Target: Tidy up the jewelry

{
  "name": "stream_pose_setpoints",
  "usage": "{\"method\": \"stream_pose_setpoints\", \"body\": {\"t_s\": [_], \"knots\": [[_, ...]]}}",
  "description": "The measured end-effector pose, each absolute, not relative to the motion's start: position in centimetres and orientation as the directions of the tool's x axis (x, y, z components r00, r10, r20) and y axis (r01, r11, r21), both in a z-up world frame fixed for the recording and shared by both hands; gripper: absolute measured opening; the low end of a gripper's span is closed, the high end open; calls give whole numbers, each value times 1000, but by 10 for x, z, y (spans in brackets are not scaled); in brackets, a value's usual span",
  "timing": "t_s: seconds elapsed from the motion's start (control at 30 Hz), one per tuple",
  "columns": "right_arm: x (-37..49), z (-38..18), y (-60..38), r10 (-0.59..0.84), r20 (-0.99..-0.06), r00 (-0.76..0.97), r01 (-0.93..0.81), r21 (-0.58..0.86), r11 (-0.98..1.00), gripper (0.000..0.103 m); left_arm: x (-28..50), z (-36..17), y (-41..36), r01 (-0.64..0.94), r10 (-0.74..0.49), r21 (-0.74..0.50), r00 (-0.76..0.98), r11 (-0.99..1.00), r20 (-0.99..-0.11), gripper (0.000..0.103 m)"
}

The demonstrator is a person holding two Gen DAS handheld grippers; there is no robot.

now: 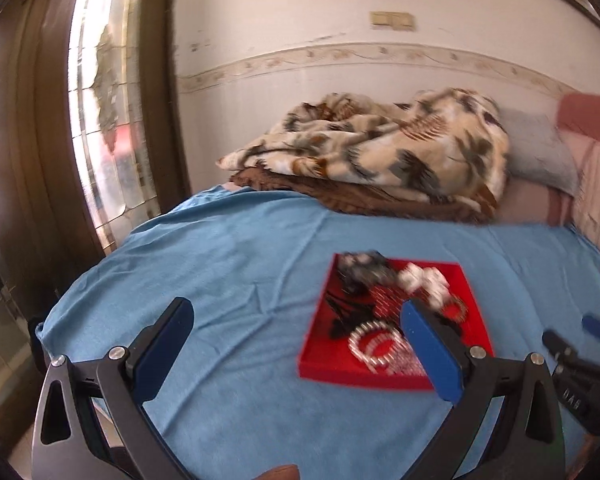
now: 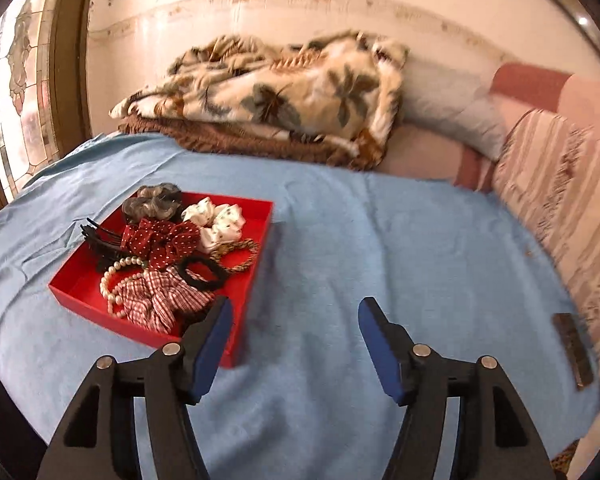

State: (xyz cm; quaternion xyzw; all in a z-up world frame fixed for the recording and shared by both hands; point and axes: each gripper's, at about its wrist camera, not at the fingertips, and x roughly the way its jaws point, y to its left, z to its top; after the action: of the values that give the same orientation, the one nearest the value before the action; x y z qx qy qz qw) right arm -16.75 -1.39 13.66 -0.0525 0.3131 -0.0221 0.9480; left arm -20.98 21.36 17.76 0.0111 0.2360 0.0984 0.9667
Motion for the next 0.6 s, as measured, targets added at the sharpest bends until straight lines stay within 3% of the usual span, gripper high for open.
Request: {"method": "stream_pose_setpoints", "body": {"t_s": [0.3, 0.6], "knots": [[-213, 154, -28, -132, -453, 881, 77, -137, 988, 84, -235, 173, 183, -102, 137, 101, 885, 990, -444, 103], [-217, 142, -28, -129, -477, 870, 71, -139, 988, 85, -234, 156, 178, -7, 12, 13, 853, 1000, -521, 103]]}}
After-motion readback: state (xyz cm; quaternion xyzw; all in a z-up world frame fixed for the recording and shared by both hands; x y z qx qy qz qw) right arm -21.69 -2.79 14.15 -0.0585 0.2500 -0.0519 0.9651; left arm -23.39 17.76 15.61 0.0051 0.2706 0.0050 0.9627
